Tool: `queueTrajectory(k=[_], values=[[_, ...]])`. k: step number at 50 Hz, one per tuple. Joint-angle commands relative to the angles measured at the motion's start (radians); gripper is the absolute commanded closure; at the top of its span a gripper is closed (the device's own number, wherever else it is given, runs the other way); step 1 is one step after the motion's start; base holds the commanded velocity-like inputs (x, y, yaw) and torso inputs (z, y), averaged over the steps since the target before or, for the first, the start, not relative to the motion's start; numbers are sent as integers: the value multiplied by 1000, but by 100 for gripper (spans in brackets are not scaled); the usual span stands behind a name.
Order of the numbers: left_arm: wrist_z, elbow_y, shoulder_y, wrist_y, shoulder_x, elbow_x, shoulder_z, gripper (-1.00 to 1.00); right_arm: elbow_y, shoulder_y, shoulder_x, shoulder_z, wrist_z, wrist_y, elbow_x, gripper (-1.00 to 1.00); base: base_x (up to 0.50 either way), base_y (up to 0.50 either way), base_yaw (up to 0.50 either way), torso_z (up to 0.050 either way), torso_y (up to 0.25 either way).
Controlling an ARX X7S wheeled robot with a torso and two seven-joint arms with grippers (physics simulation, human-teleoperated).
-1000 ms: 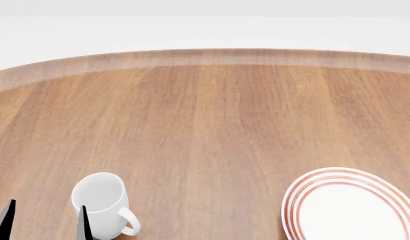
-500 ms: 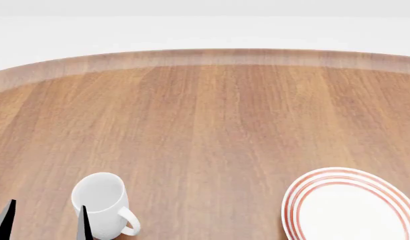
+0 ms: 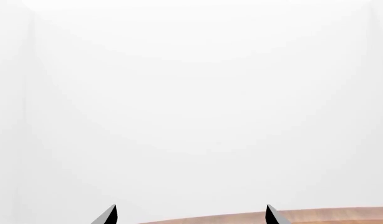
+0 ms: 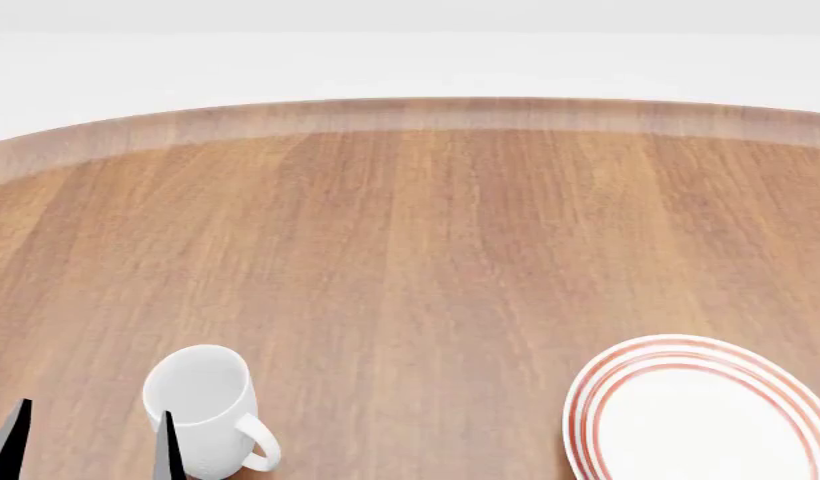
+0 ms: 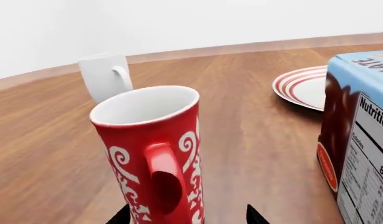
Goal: Pick up the red mug and put it on the plate
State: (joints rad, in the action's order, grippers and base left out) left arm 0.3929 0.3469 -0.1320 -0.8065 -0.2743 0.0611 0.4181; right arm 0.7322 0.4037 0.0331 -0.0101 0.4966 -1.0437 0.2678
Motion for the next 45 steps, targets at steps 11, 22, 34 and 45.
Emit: queueTrajectory(k=[11, 22, 34, 45], values=[[4, 2, -2, -4, -2, 1, 5, -100, -119, 100, -16, 5, -17, 29, -26, 100, 0, 0, 0, 0, 0], [7, 5, -3, -9, -3, 0, 7, -100, -179, 120, 7, 37, -60, 59, -19, 100, 0, 0, 0, 0, 0], [9, 7, -5, -14, -4, -1, 9, -100, -555, 214, 49, 101, -109, 185, 38, 100, 0, 0, 0, 0, 0], [9, 7, -6, -14, -6, 2, 13, -100, -959, 342, 88, 145, -215, 345, 50, 100, 0, 0, 0, 0, 0]])
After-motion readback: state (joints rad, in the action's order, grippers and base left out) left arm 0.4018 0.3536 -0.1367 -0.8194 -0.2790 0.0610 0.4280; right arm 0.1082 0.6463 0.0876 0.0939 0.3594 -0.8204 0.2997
